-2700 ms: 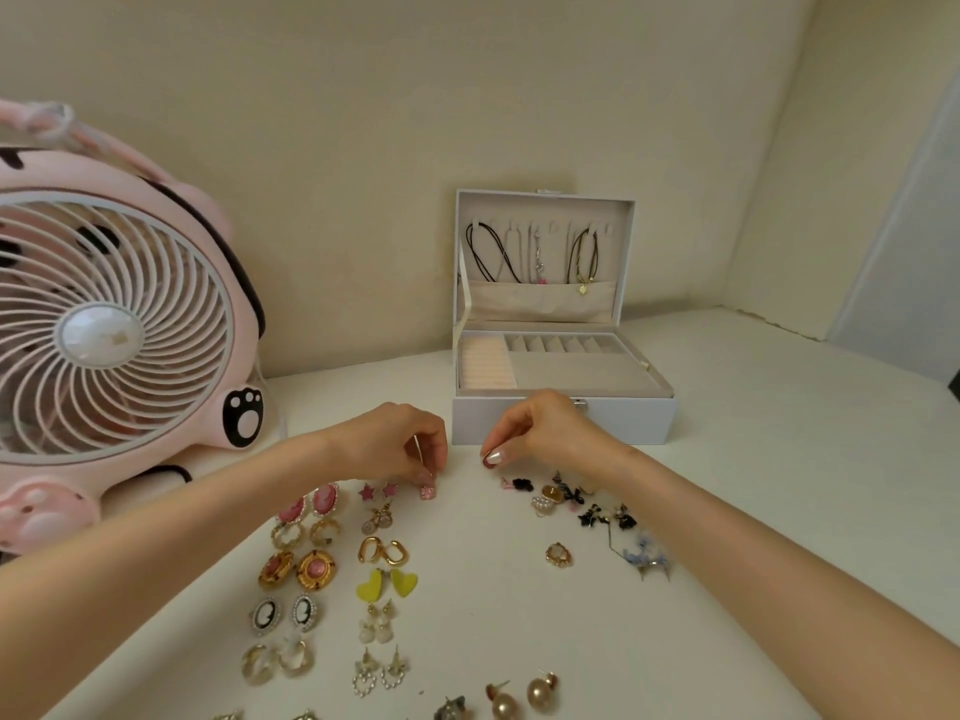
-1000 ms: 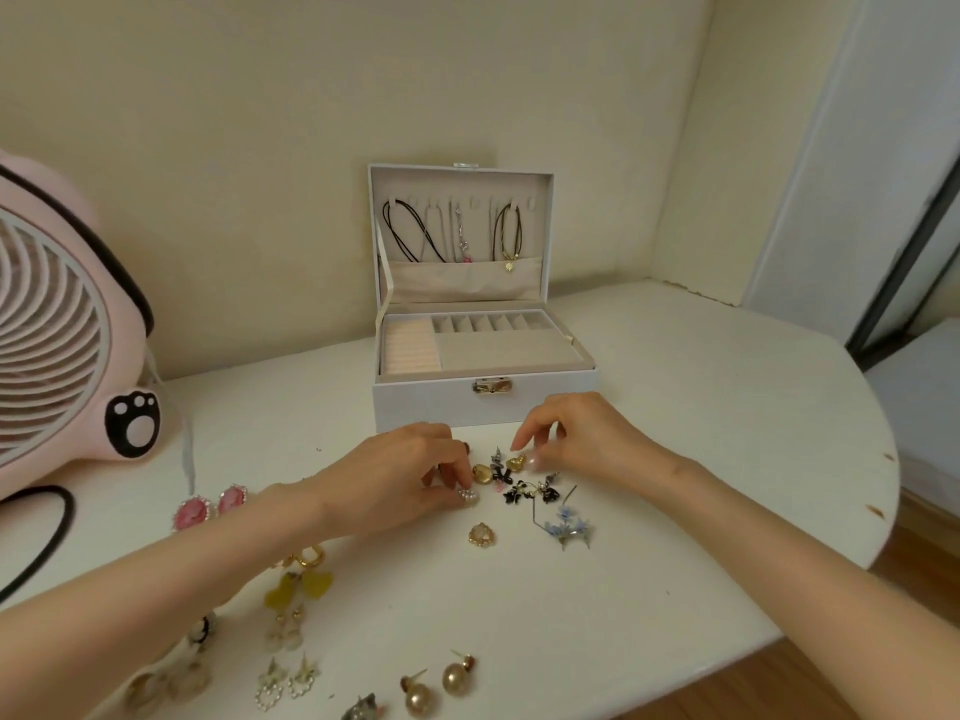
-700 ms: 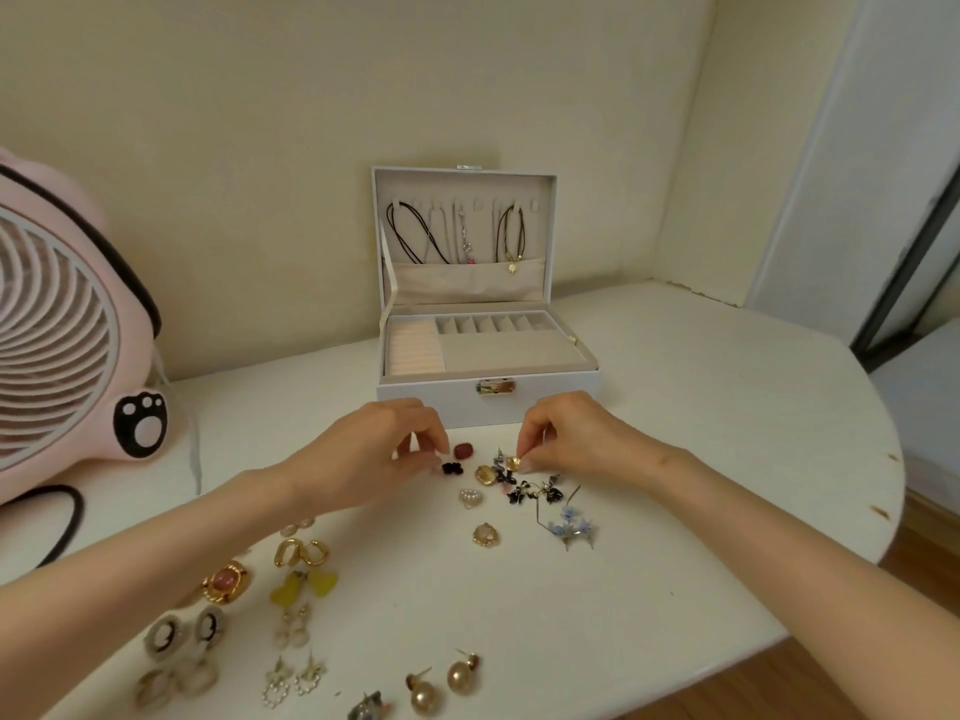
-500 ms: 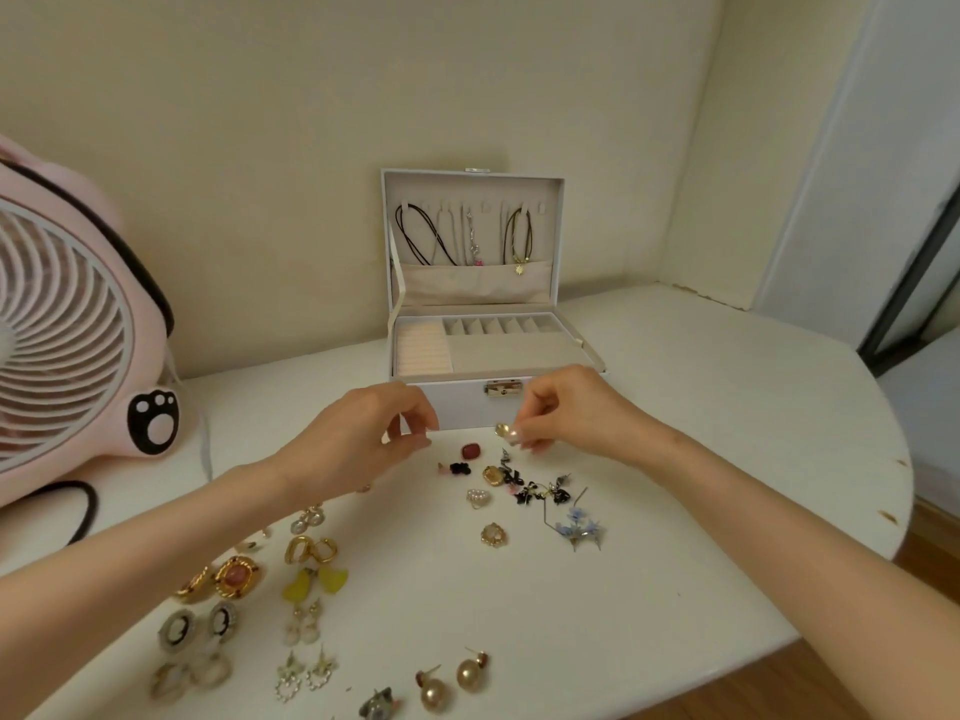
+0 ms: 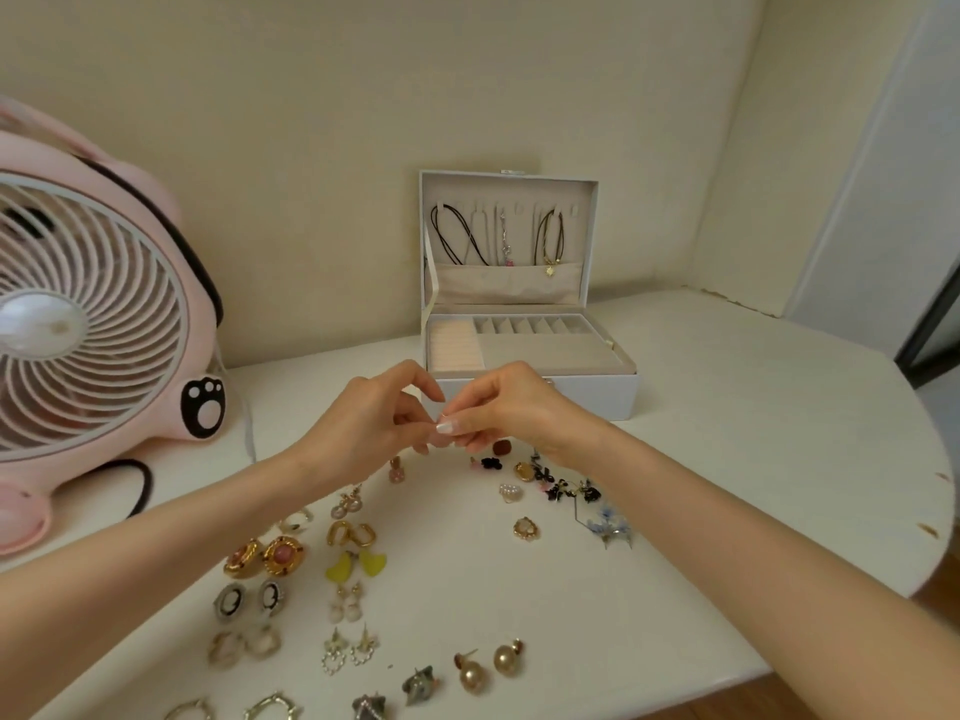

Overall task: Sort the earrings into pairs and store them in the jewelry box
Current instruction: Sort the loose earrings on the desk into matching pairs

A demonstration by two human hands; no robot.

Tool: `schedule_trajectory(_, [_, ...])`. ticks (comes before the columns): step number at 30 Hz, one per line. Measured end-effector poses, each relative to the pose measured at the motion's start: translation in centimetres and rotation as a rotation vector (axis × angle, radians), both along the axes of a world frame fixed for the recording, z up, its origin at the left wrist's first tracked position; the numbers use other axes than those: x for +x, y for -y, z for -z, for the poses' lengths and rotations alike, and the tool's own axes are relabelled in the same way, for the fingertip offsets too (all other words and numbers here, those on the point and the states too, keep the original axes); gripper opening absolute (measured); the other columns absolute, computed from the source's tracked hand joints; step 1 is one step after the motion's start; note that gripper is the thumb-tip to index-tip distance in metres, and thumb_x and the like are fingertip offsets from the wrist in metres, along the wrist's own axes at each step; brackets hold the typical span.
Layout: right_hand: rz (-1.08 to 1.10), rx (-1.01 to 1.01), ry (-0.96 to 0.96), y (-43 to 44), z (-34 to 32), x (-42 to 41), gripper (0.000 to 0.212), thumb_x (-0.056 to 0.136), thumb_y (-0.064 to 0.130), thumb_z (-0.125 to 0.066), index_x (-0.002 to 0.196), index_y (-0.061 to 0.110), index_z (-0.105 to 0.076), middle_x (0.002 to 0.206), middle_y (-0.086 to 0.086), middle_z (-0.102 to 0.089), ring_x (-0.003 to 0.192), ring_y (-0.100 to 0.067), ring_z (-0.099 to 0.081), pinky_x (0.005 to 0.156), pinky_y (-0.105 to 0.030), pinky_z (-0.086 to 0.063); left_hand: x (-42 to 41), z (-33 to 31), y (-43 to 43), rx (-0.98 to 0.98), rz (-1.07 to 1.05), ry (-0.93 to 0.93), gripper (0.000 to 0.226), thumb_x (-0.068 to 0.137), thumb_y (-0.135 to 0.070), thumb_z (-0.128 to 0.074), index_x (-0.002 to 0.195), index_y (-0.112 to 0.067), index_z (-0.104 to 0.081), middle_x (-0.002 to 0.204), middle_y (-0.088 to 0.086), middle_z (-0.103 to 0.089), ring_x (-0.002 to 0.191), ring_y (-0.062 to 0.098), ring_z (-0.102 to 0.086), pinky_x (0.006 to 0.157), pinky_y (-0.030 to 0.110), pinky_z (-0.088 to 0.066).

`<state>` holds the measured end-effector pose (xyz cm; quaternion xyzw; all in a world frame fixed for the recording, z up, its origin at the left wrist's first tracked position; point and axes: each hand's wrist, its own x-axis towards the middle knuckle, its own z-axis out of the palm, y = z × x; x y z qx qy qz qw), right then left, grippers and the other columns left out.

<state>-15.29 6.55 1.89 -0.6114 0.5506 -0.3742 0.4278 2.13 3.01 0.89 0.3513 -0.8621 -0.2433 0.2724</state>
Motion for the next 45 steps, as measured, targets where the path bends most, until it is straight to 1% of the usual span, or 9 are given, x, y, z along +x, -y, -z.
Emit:
schedule_trajectory(6, [0.081,0.01,-0.278,1.0,0.9,1.9,0.015,0.073,0.029,-0.079,0.071,0.015,-0.073,0.068,0.001,-0.066,0.057,-0.004,-0.055,0.053,-0.015,-0.045,1.8,-0.2,2.1,-0.085,-0.021,0.212,0.019,0.081,-0.024,-0.07,0.085,-0.034,-0.054,0.08,-0.019,-0.068,0.074,-0.001,-0.061,0.072,0.023,-0.047])
schedule_trajectory(12, [0.031,0.091,-0.608,2.7,1.6,3.1,0.031,0.078,0.026,-0.075,0.095,0.001,-0.072,0.089,-0.013,-0.071,0.063,-0.018,-0.054,0.065,-0.029,-0.048,2.3,0.4,3.0,-0.241,-0.081,0.507,0.021,0.08,-0.038,-0.068,0.097,-0.028,-0.062,0.094,-0.014,-0.061,0.086,0.007,-0.049,0.072,0.023,-0.038])
schedule_trajectory(16, [0.037,0.112,-0.697,3.3,1.5,3.5,0.037,0.075,0.03,-0.077,0.094,-0.001,-0.071,0.077,-0.01,-0.065,0.063,-0.023,-0.055,0.059,-0.029,-0.047,1.9,0.9,3.1,-0.226,-0.06,0.618,0.035,0.074,-0.052,-0.068,0.101,-0.03,-0.062,0.091,-0.019,-0.053,0.092,0.008,-0.043,0.076,0.024,-0.031])
schedule_trajectory(23, [0.042,0.075,-0.68,3.6,1.8,3.7,0.036,0.076,0.027,-0.077,0.093,-0.003,-0.07,0.086,-0.016,-0.07,0.074,-0.03,-0.065,0.072,-0.041,-0.058,1.6,1.2,3.3,-0.241,-0.032,0.594,0.025,0.077,-0.046,-0.068,0.095,-0.03,-0.062,0.08,-0.024,-0.047,0.088,0.007,-0.042,0.064,0.013,-0.026])
schedule_trajectory(28, [0.104,-0.006,-0.567,2.5,1.1,2.5,0.025,0.08,0.024,-0.073,0.089,0.001,-0.071,0.07,-0.005,-0.062,0.062,-0.015,-0.055,0.058,-0.025,-0.046,1.4,1.3,3.1,-0.235,-0.035,0.553,0.025,0.078,-0.044,-0.067,0.097,-0.029,-0.061,0.085,-0.021,-0.052,0.088,0.007,-0.044,0.066,0.017,-0.032])
schedule_trajectory(31, [0.179,-0.101,-0.532,1.6,0.1,0.5,0.013,0.082,0.024,-0.071,0.083,0.011,-0.072,0.063,0.003,-0.06,0.061,-0.007,-0.054,0.063,-0.021,-0.046,1.2,1.3,3.0,-0.236,-0.026,0.482,0.016,0.085,-0.036,-0.062,0.099,-0.028,-0.06,0.091,-0.017,-0.056,0.091,0.01,-0.046,0.075,0.024,-0.04])
schedule_trajectory(35, [0.224,-0.2,-0.646,0.8,0.0,-2.0,0.004,0.082,0.017,-0.07,0.082,0.017,-0.073,0.058,0.012,-0.057,0.066,-0.009,-0.061,0.076,-0.028,-0.051,-0.1,1.3,2.4,-0.269,-0.001,0.371,0.012,0.088,-0.027,-0.059,0.1,-0.026,-0.059,0.094,-0.013,-0.059,0.091,0.011,-0.046,0.078,0.026,-0.043])
schedule_trajectory(40, [0.205,-0.183,-0.761,0.1,0.9,-3.3,0.008,0.079,0.023,-0.073,0.086,0.022,-0.075,0.068,0.014,-0.057,0.078,-0.009,-0.057,0.067,-0.024,-0.039,-1.7,1.2,1.8,-0.317,0.027,0.334,0.013,0.088,-0.026,-0.061,0.1,-0.023,-0.059,0.094,-0.012,-0.058,0.092,0.011,-0.045,0.071,0.017,-0.037])
schedule_trajectory(45, [0.161,-0.187,-0.831,-0.3,2.0,-3.2,0.015,0.076,0.031,-0.076,0.088,0.022,-0.074,0.069,0.016,-0.051,0.078,-0.009,-0.052,0.059,-0.022,-0.037,-2.1,0.8,1.5,-0.305,0.011,0.345,0.011,0.089,-0.022,-0.06,0.1,-0.023,-0.06,0.098,-0.009,-0.059,0.094,0.013,-0.046,0.079,0.025,-0.042])
